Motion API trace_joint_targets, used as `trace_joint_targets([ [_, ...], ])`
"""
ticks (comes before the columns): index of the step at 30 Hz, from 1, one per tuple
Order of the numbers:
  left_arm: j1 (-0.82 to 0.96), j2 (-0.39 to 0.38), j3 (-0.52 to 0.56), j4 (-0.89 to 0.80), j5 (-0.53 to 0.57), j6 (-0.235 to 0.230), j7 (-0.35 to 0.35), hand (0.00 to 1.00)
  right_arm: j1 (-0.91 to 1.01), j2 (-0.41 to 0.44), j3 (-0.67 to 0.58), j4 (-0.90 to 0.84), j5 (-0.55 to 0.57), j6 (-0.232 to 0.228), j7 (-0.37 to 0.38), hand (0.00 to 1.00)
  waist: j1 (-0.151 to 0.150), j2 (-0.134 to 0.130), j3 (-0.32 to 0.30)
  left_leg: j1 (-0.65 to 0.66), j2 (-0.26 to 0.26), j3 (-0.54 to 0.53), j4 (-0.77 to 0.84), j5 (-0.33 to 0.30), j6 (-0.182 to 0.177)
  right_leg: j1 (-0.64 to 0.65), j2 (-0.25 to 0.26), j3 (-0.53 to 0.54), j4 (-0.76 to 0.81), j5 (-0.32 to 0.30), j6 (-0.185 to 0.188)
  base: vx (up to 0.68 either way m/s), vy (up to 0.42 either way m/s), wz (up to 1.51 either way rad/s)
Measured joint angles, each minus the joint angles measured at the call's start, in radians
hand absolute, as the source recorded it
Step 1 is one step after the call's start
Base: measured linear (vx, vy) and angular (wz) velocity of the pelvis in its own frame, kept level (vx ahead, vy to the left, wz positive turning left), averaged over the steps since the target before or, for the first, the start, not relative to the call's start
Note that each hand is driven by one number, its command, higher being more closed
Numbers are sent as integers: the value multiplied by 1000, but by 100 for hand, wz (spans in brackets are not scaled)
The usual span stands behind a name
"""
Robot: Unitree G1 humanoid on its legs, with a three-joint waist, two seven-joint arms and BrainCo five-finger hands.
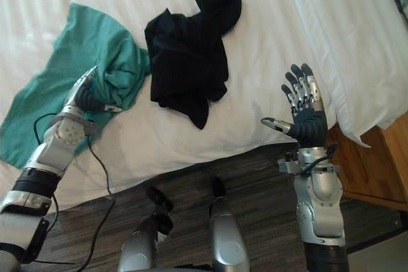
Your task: Tidy the bed and pick cloth on bed and put in laundry
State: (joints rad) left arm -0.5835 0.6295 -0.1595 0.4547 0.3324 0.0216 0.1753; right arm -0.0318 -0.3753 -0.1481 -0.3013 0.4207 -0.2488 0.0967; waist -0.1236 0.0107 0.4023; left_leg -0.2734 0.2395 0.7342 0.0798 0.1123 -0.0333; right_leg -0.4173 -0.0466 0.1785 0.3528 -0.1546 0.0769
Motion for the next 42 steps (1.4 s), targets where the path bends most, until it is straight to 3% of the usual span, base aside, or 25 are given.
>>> trace_joint_targets([
  [5,-23,-3,6,1,13,14,29,100,5,0,8,-48,-16,-9,8,0,6,1,22,-38,45,-1,100,-52,-2,-11,9,1,12,-1,1,31,-39,-5],
  [8,-3,-20,17,3,-40,-1,29,100,11,0,18,-74,-150,-8,-23,0,8,-1,23,-42,59,-1,138,-78,-1,-7,5,3,14,-2,4,34,-18,-7],
  [12,80,-87,55,-2,-197,-101,23,100,45,0,75,-76,-315,-2,-96,0,14,-1,23,-38,58,-16,155,-97,1,19,-7,-6,14,-11,17,40,-4,13],
  [13,114,-127,66,-7,-239,-152,12,100,50,1,87,-77,-358,15,-119,0,26,-1,23,-39,54,-35,155,-98,1,30,-12,-25,14,-14,19,41,-26,25],
  [16,175,-188,82,-44,-268,-217,-42,100,16,1,109,-73,-408,70,-160,0,42,-8,20,-45,38,-89,136,-89,4,53,-25,-68,14,-27,17,28,-32,44],
  [19,226,-195,85,-92,-271,-249,-77,100,-40,1,124,-2,-412,118,-178,0,67,-31,9,-57,21,-131,102,-59,4,56,-27,-95,4,-31,12,28,-60,38],
  [24,364,-194,121,-211,-266,-265,-192,100,-170,-6,111,243,-446,235,-222,0,87,-37,10,-70,-9,-229,46,-9,6,98,-25,-172,-29,-33,5,53,-55,53],
  [29,398,-204,157,-242,-274,-276,-306,100,-300,-117,78,386,-445,333,-202,0,115,-33,10,-92,-30,-287,24,10,13,110,-31,-201,-54,-33,4,40,-17,29],
  [36,422,-228,208,-276,-322,-323,-387,100,-396,-217,34,498,-432,398,-142,0,117,-15,28,-130,-53,-334,-9,34,19,95,-41,-238,-76,-32,3,30,8,19],
  [42,421,-229,222,-287,-353,-383,-411,100,-546,-298,5,614,-394,415,-128,0,121,14,49,-177,-66,-416,-12,41,18,43,-46,-242,-62,-33,3,41,-6,0],
])
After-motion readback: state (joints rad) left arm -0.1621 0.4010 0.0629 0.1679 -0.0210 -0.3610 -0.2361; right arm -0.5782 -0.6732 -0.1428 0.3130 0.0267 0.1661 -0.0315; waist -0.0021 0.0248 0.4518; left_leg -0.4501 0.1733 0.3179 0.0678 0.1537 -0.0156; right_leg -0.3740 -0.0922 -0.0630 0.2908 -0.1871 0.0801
